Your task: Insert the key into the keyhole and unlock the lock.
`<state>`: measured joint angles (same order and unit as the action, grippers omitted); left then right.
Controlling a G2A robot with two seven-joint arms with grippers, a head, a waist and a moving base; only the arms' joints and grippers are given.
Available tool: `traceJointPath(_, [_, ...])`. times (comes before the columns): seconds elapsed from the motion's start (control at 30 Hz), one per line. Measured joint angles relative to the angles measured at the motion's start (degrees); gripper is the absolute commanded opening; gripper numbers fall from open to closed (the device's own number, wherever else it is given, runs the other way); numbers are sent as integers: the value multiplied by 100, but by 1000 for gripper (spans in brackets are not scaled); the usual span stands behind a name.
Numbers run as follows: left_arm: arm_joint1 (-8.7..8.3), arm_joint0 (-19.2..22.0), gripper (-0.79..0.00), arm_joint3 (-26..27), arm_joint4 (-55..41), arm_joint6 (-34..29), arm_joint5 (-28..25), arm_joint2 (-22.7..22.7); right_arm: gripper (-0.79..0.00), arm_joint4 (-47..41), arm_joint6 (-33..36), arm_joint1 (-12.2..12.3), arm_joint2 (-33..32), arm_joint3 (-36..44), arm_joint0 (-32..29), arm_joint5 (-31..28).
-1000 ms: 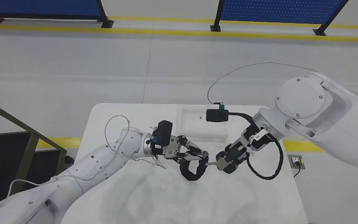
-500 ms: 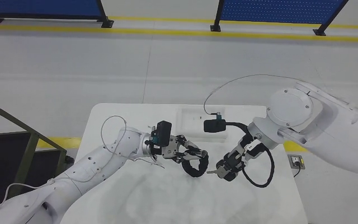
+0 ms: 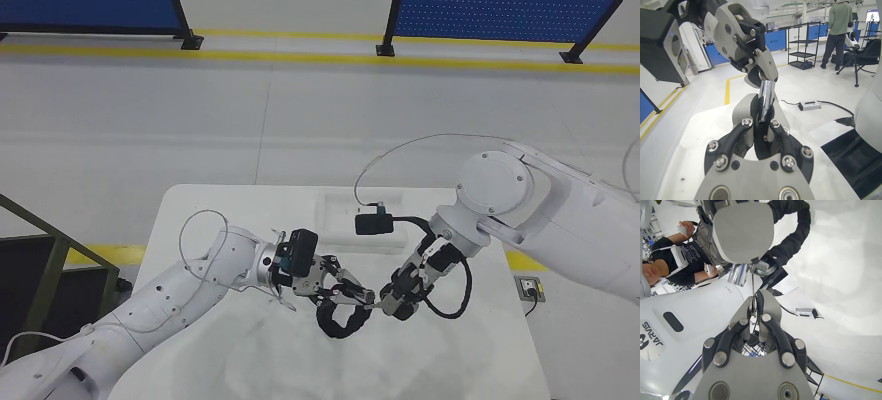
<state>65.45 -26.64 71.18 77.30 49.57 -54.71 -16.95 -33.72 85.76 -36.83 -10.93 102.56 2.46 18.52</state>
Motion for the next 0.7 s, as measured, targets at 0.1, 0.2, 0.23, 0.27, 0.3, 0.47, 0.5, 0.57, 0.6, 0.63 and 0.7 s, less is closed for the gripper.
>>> traceJointPath(0.1, [37,-13,-785,-23,-4,-52,-53,-22,-785,12,30,-61,16,-8,52,-30])
traceJointPath(0.2, [72,-27,-785,-73,-11,-84,-83,-52,-785,8,74,-101,12,7,86,-75])
traceJointPath(0.23, [82,-31,-785,-82,-12,-93,-93,-60,-785,-1,98,-112,6,12,94,-99])
traceJointPath(0.27, [91,-35,-785,-88,-17,-102,-103,-69,-785,-5,117,-123,-1,19,99,-117])
traceJointPath(0.3, [103,-40,-785,-92,-24,-114,-115,-81,-785,-8,141,-139,-15,35,105,-141])
traceJointPath(0.47, [138,-71,-785,-76,-40,-141,-142,-129,-785,-6,221,-209,-108,86,89,-237])
traceJointPath(0.5, [144,-80,-785,-70,-36,-149,-149,-137,-785,7,225,-229,-122,89,84,-229])
traceJointPath(0.57, [149,-93,-785,-69,-27,-152,-152,-154,-785,17,225,-251,-135,75,79,-224])
traceJointPath(0.6, [151,-101,-785,-67,-19,-151,-151,-166,-785,13,225,-260,-146,61,74,-224])
traceJointPath(0.63, [151,-107,-785,-61,-14,-150,-151,-173,-785,1,225,-265,-160,53,67,-228])
traceJointPath(0.7, [152,-123,-785,-47,-11,-155,-156,-184,-785,-16,225,-272,-189,44,48,-248])
